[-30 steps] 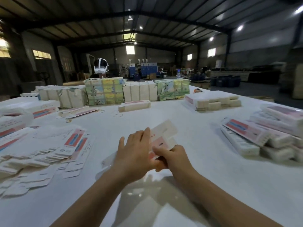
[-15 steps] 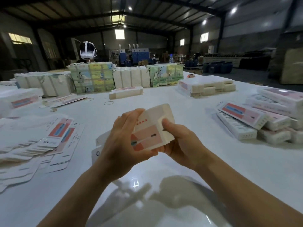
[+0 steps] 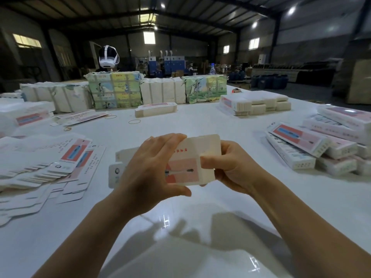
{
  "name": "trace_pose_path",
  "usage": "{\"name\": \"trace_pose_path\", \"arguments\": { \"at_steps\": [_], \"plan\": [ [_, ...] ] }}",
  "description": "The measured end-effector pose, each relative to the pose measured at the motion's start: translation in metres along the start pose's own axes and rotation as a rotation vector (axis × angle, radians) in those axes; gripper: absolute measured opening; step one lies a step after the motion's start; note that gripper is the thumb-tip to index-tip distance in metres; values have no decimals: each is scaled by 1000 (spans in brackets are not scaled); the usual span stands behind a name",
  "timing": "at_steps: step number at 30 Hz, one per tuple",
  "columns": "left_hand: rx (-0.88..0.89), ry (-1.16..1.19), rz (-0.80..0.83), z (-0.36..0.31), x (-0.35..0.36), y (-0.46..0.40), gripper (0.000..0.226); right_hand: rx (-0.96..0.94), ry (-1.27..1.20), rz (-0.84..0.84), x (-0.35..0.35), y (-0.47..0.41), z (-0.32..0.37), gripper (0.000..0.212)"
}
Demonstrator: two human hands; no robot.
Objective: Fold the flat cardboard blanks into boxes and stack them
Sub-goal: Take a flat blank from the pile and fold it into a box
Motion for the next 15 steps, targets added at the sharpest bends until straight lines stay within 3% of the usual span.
{"name": "trace_pose_path", "arguments": {
  "at_steps": [5,9,15],
  "plan": [
    [45,-265,-30,-7,-2,-4,95,-131,308,-120,-11,0,14,30],
    [-18,-240,-97,-9,-10,-6,65,-188,391,-220,-22,0,20,29],
    [-47,-211,-54,-1,-7,-4,64,-97,358,-191,-21,-3,4,24]
  ]
}}
Point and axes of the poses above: each hand's wrist, its own y-axis away from the middle knuckle, its own x-axis out of the palm, z = x × y, the point moved 10 cm from there along -y, towards the middle knuckle, and after that the axes turned 13 degrees about -y, right-handed, at the moved point
